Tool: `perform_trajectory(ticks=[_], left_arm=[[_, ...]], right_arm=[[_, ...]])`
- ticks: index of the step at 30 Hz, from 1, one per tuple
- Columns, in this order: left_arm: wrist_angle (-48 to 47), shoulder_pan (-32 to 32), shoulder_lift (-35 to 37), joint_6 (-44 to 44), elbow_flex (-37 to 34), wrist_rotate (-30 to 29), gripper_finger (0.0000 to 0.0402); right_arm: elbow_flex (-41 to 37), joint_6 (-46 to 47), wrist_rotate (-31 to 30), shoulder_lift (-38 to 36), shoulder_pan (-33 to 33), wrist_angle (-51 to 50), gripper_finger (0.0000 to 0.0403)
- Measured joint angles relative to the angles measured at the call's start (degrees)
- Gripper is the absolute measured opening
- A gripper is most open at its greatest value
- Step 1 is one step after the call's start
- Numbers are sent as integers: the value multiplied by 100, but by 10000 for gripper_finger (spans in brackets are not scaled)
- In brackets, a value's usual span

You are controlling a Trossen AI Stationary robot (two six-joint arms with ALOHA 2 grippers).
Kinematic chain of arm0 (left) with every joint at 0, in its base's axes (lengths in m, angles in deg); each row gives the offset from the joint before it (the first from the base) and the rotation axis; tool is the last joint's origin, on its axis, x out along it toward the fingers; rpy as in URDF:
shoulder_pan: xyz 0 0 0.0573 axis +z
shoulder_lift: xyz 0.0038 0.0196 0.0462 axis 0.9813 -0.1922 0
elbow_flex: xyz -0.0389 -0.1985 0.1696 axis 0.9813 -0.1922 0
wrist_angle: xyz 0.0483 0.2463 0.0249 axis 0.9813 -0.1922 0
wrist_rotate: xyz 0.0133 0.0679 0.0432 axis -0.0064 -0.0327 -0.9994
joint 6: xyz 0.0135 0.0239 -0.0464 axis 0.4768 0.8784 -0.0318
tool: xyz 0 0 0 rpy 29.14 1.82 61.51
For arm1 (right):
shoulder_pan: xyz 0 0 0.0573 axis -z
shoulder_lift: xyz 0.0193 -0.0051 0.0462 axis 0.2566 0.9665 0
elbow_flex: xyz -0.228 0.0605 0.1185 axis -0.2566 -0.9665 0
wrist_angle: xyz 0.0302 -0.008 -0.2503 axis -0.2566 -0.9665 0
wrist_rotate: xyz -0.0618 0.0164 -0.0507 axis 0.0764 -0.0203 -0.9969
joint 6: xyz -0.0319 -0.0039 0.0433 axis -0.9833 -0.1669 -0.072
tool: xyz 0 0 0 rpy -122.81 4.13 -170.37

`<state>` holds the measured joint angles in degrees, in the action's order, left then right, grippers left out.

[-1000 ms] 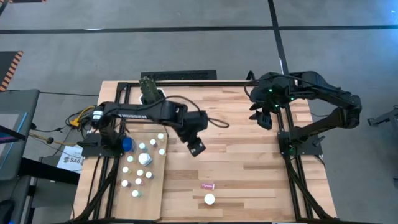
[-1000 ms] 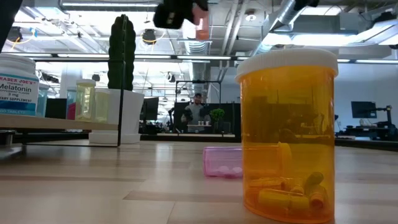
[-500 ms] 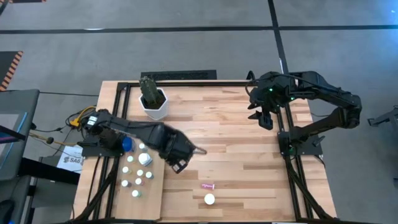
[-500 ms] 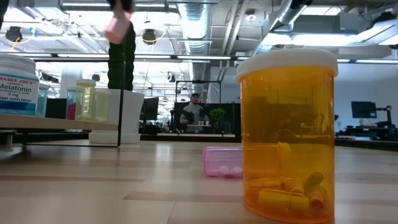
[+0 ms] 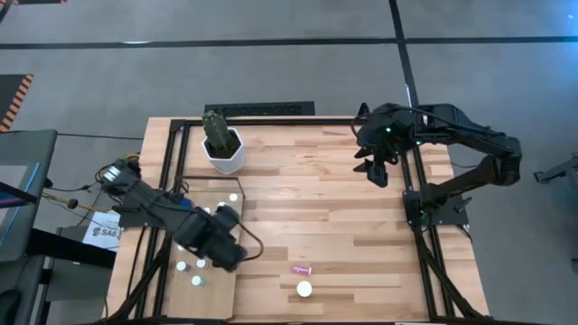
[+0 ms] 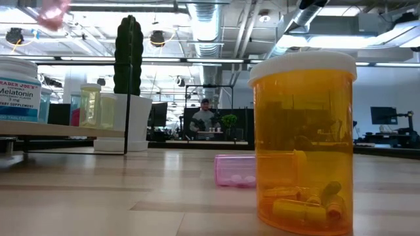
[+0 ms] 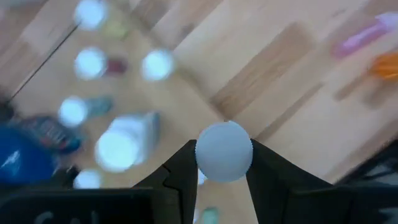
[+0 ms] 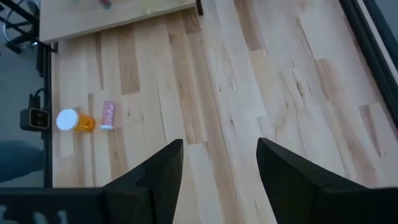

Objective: Pick and place medicine bottles onto shelf by color
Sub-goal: Put the red pill bottle on the shelf

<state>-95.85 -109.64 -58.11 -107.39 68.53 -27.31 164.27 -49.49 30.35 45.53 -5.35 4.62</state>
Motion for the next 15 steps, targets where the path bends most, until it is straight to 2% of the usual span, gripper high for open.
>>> perform_trajectory(ticks=[5,7,11,15], left_arm=[[178,-356,670,-1226,-1180,-115,97],[705,-459,976,-1583,-1682,-345,97],[1665,-615,1468,-2011,-2563,-919,97],[2185,-675,1648,-2206,-3190,-1027,97]], right_arm=[[-2,235,0,119,7,119,223],[-2,327,2,191,2,236,223],[0,475,2,364,-7,439,223],[0,625,2,607,-7,442,223]])
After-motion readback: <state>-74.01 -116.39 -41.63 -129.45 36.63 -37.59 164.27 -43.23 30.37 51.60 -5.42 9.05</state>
